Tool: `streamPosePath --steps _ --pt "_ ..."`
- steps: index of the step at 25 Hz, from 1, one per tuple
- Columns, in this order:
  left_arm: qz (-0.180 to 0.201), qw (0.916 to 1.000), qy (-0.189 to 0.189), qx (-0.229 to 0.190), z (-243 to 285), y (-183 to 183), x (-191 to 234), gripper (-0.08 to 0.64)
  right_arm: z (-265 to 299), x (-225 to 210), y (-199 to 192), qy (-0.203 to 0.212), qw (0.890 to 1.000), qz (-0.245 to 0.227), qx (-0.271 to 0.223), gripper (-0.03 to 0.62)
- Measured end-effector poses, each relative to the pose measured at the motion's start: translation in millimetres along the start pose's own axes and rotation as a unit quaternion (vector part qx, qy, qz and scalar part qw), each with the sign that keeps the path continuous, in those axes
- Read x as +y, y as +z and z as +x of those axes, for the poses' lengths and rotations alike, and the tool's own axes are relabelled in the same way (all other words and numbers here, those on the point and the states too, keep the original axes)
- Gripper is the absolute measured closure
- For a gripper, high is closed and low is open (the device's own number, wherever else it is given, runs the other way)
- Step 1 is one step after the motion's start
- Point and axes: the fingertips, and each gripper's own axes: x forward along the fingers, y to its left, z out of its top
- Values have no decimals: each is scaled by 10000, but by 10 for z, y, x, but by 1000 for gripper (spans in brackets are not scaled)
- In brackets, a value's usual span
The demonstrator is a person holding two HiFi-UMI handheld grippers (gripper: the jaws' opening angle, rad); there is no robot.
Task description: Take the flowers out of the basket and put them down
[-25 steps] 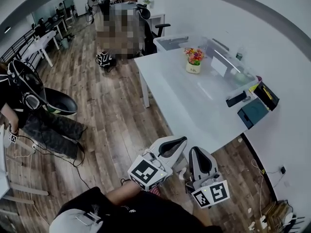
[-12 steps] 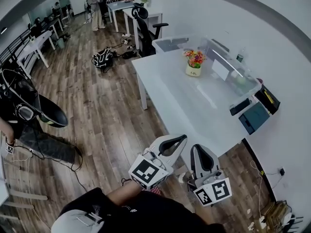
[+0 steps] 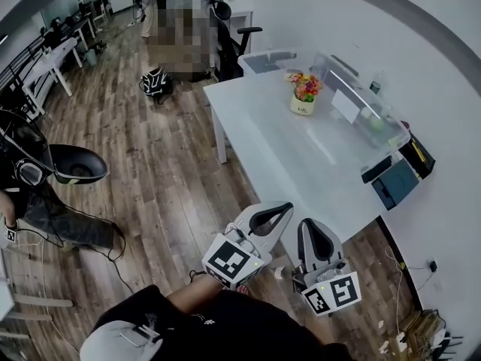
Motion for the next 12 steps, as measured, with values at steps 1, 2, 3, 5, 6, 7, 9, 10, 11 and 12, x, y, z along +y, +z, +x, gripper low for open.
streamPosePath --steps 1,2,3,5,6,7,9,10,11,12 --pt "4 10000 -21 -15 9 9 26 568 31 -3 1 -16 10000 -15 7 580" --pt "1 10000 -39 -31 19 18 56 568 64 -8 4 -31 10000 -33 10 580" --pt "-14 10000 -52 -47 31 26 89 568 100 -15 8 -45 10000 -51 8 580" --pt "-72 9999 -65 -74 54 39 163 568 178 -29 16 -67 9999 -81 -2 580" --pt "-72 9999 -74 -75 61 41 203 568 220 -34 15 -73 9999 -88 -6 580" --pt "-44 9999 -86 -66 62 39 242 568 262 -33 11 -79 9999 -90 -8 580" --pt "-18 9999 -98 -47 43 30 323 568 348 -18 -8 -87 9999 -76 -7 580" --pt "-41 9999 -94 -48 27 29 368 568 397 -3 -18 -87 9999 -59 -9 580" --pt "-67 9999 -86 -49 7 30 417 568 450 16 -26 -81 10000 -44 -12 580" --pt "-67 9999 -78 -45 -14 33 471 568 508 40 -34 -68 10000 -36 -11 580"
